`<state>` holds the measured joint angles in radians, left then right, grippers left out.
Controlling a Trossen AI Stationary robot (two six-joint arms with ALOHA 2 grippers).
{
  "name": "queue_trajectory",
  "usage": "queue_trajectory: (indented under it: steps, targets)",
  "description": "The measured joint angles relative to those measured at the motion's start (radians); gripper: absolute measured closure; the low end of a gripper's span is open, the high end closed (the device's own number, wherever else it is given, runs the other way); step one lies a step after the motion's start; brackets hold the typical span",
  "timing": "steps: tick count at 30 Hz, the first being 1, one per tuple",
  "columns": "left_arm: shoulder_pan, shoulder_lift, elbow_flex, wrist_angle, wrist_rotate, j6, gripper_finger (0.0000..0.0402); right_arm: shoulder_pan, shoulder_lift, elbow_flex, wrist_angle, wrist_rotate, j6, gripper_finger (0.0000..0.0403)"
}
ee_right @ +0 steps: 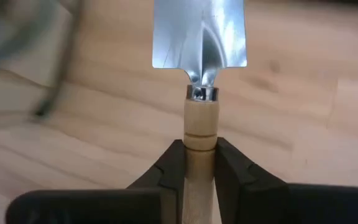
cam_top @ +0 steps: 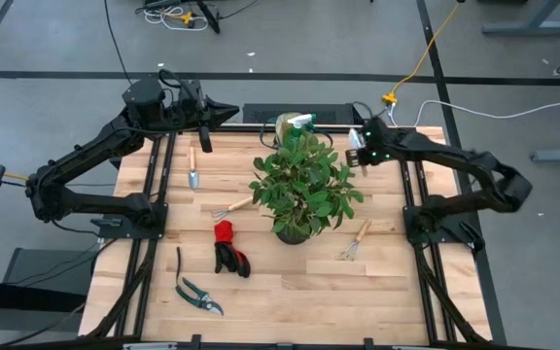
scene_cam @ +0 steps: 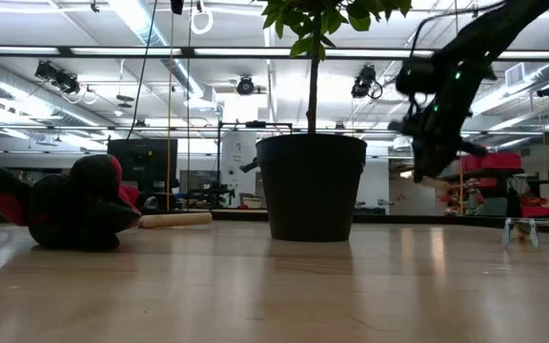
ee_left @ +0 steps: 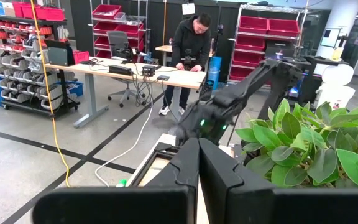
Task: Pick & Place Garden tools in Gardening bag
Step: Put the brown trowel into the gardening bag
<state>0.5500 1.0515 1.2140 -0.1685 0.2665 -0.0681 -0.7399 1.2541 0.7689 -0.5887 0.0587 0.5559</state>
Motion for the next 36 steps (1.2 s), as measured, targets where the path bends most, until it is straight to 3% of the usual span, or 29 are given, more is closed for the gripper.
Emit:
queue_trajectory:
  steps: [7,14,20,36]
  targets:
    - [0.0,0.0,0.0,0.0,0.0,0.001,0.0388,0.0,-0.191,0.002,0.122,-0.086,-0.063,0.0351]
    - [0.0,0.0,0.0,0.0,0.0,0.002,0.0388,0.0,-0.273,0.003,0.205,-0.166,-0.019,0.0352]
    - [0.0,0.0,0.0,0.0,0.0,0.002,0.0387,0.008,-0.26,0.104,0.205,-0.194,-0.041,0.0352]
    - [0.001,0.0,0.0,0.008,0.0,0.015,0.0387,0.008,-0.127,0.559,0.09,-0.193,-0.131,0.0352]
